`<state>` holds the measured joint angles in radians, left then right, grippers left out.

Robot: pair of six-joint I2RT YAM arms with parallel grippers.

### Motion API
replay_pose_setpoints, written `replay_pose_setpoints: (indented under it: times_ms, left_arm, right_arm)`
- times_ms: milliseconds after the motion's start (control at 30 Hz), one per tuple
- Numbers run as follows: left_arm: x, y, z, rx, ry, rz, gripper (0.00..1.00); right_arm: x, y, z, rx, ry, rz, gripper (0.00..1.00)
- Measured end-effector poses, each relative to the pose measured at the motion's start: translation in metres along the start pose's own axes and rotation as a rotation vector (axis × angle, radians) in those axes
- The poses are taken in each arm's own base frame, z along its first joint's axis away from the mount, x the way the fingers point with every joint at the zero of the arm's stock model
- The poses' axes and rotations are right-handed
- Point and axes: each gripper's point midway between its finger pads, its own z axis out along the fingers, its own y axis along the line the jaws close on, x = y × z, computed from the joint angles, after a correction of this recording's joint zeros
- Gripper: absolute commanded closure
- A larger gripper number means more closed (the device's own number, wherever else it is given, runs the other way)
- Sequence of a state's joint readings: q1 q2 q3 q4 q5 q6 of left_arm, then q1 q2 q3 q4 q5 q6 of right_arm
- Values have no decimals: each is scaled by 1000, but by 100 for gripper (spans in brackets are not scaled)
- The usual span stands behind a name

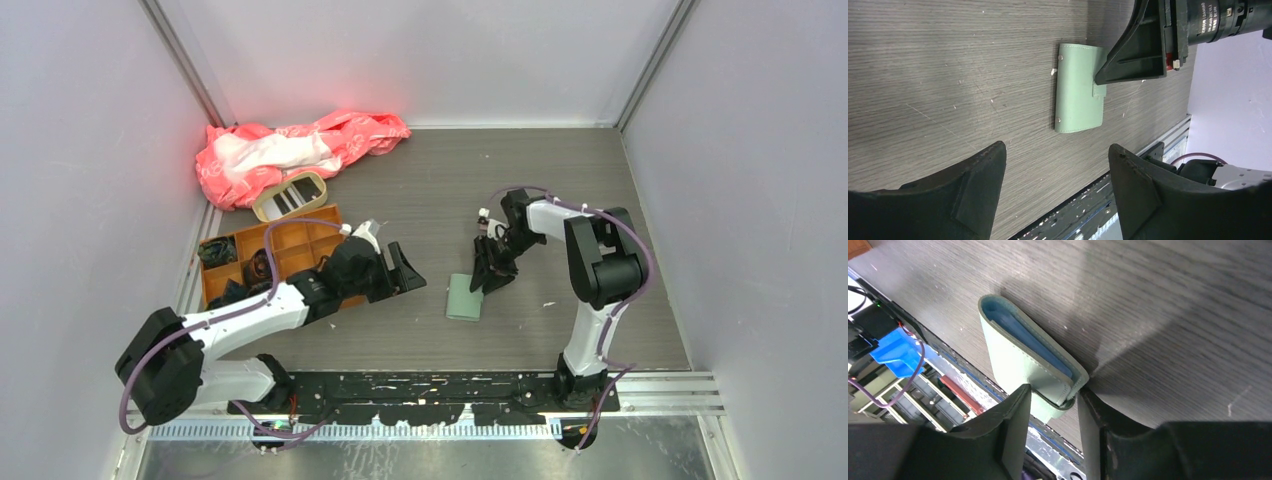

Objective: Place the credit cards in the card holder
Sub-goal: Open the card holder at the center of the board.

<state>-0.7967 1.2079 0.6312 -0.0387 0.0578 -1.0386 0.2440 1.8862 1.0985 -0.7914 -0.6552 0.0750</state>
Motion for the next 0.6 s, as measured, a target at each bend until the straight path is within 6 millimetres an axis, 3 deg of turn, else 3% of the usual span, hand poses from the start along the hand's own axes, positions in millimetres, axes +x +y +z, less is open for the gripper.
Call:
replay_pose_setpoints:
  times_ms: [200,300,467,600]
  left_arm:
    - [6,7,7,-21,28,-2,25]
    - [8,8,8,-24,37,-3,24]
    - [9,5,10,15,28,0,22]
    - [13,8,10,57,12,2,22]
  right_arm:
    - [-2,1,6,-24,15,22,87]
    - [-2,6,5,-45,16,21,96]
    - [-4,17,0,-99,-5,-8,99]
    - [-5,38,-15,-180,-76,-80,99]
